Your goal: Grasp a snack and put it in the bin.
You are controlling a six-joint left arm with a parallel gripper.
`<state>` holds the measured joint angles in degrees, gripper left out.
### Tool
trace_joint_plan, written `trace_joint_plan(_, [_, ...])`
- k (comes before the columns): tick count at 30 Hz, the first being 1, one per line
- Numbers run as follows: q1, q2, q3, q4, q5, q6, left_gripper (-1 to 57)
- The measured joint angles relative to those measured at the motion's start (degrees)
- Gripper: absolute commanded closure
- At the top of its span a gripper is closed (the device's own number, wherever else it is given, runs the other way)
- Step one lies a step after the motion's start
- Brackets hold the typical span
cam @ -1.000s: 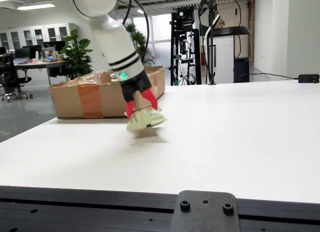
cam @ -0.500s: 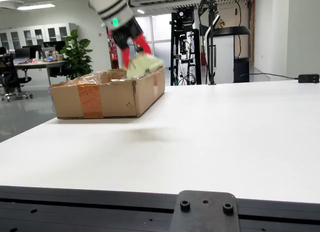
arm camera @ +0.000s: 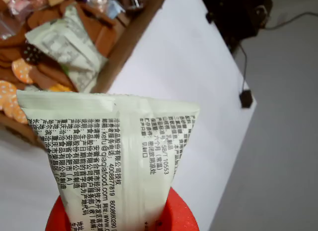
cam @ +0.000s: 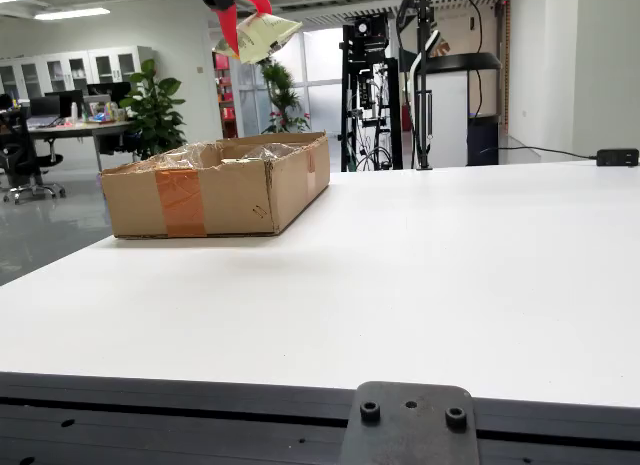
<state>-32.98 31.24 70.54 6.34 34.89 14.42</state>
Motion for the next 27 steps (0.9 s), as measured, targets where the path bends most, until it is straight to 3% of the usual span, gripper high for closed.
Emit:
trace_joint_plan(15, [7.6, 9.1, -18.2, 2.8, 7.0, -6.4, 31.6])
trace_joint_plan(22, [7.8, 10.1, -19.8, 2.9, 8.9, -5.8, 21.7])
trace_joint_plan(27, [6.9, 11.2, -21.3, 2.8, 10.8, -4.6, 17.7])
